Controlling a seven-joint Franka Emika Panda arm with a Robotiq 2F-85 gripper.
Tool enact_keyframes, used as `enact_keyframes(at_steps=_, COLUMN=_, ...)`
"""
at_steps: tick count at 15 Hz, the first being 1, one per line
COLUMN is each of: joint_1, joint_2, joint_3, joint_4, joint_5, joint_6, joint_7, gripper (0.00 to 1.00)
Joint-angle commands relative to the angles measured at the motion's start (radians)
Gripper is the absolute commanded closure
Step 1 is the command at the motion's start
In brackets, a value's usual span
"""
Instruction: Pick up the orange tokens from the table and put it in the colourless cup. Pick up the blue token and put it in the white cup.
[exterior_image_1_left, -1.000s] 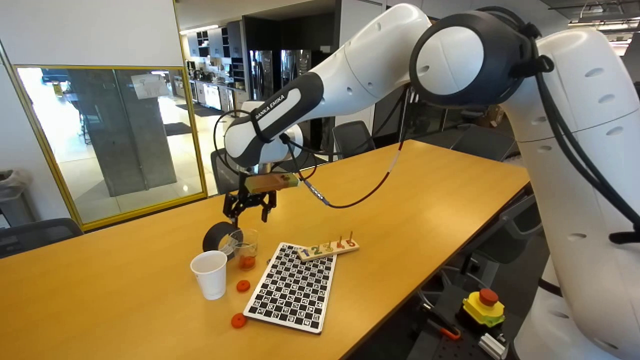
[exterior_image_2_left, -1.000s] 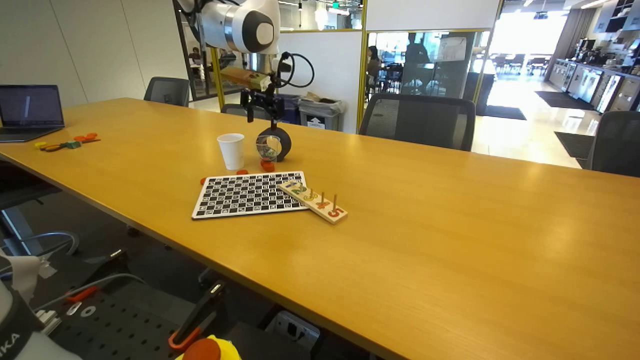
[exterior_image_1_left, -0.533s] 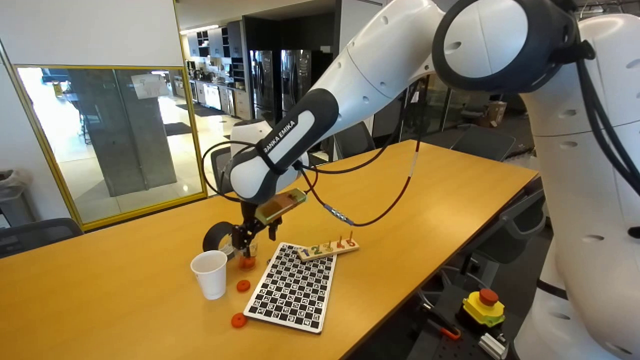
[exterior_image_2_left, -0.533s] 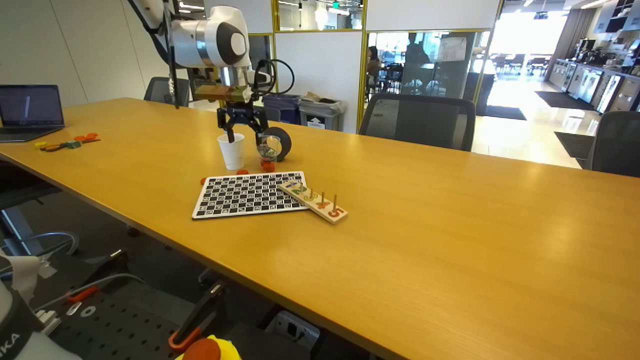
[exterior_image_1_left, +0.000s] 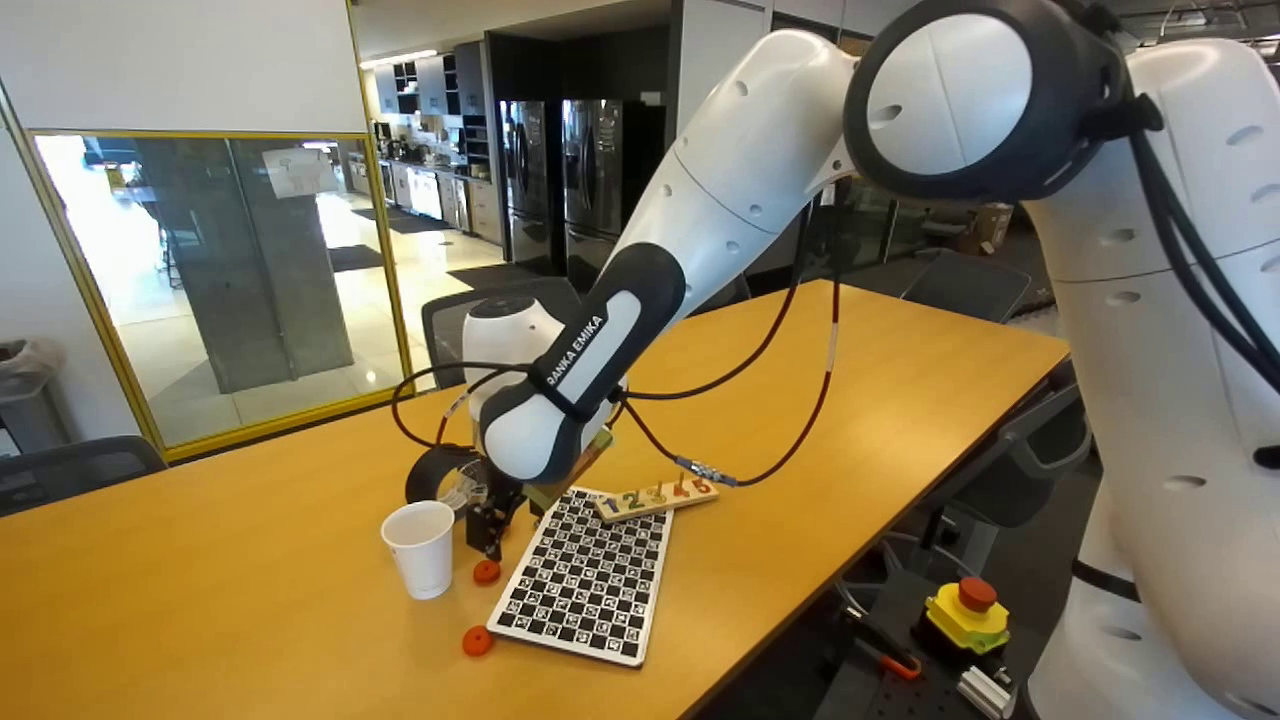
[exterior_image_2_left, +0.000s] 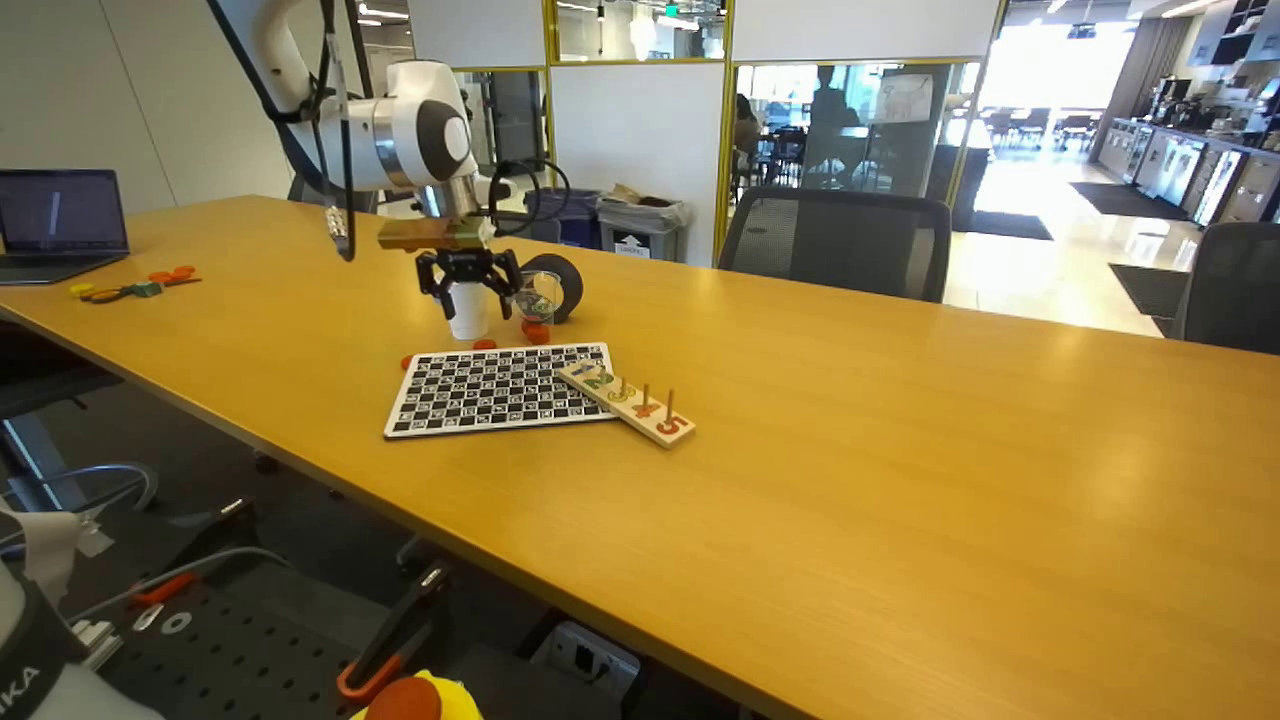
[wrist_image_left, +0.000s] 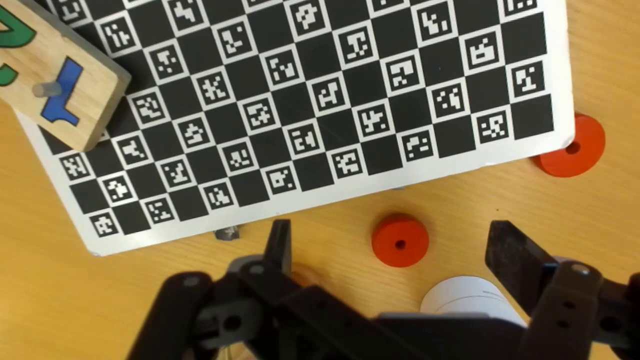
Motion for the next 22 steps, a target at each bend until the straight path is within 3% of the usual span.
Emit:
enact_keyframes(at_steps=1, joint_1=-0.010, joint_2=0.045, joint_3=0.016, joint_4=0.019, joint_5=0.045, joint_6=0.058, joint_7=-0.015, gripper=0.00)
enact_keyframes(at_steps=8, joint_1=-0.014, joint_2=0.120, joint_3=0.031, joint_4=0.082, joint_5=0.132, joint_6=0.063, joint_7=-0.015, gripper=0.00)
enact_keyframes(at_steps=22, joint_1=0.001, joint_2=0.217, joint_3=0.025, joint_4=0.199, joint_5=0.148, joint_6=0.053, joint_7=0.000, gripper=0.00)
